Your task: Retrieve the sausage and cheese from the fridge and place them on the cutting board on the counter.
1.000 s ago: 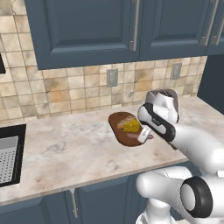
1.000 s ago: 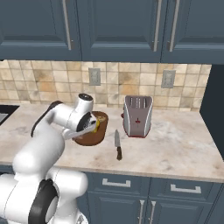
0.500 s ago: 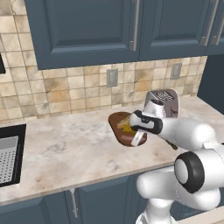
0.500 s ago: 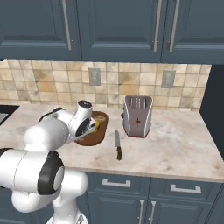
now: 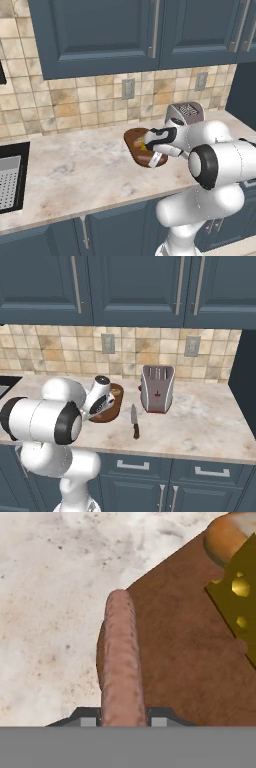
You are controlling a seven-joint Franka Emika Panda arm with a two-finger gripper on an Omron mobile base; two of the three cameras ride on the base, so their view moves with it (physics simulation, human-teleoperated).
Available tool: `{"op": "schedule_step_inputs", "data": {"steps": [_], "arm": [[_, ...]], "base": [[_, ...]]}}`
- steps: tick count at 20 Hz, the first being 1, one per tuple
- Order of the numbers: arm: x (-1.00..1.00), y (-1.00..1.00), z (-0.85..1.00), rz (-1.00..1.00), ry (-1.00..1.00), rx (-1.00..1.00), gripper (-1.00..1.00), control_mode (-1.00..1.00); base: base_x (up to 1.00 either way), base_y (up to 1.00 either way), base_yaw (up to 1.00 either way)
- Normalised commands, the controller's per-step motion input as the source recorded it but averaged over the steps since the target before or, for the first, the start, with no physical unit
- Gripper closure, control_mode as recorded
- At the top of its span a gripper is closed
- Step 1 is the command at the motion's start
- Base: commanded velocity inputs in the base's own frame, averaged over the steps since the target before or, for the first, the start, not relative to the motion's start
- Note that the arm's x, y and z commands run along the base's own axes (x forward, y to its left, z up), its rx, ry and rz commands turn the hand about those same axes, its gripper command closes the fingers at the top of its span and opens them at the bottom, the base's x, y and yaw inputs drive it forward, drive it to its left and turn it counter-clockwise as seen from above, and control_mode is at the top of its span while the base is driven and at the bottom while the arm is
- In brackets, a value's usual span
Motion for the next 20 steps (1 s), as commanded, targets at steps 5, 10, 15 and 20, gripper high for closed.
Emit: {"op": "schedule_step_inputs", "data": {"steps": [5, 10, 15, 20], "arm": [[0.51, -0.06, -0.14, 0.00, 0.00, 0.00, 1.00, -1.00], [0.33, 0.00, -0.22, 0.00, 0.00, -0.01, 1.00, -1.00], [0.06, -0.01, -0.35, 0.00, 0.00, -0.03, 1.00, -1.00], [-0.18, 0.00, -0.36, 0.00, 0.00, -0.07, -1.00, -1.00]], "base": [[0.00, 0.00, 0.00], [0.00, 0.00, 0.00], [0.00, 0.00, 0.00], [0.00, 0.00, 0.00]]}}
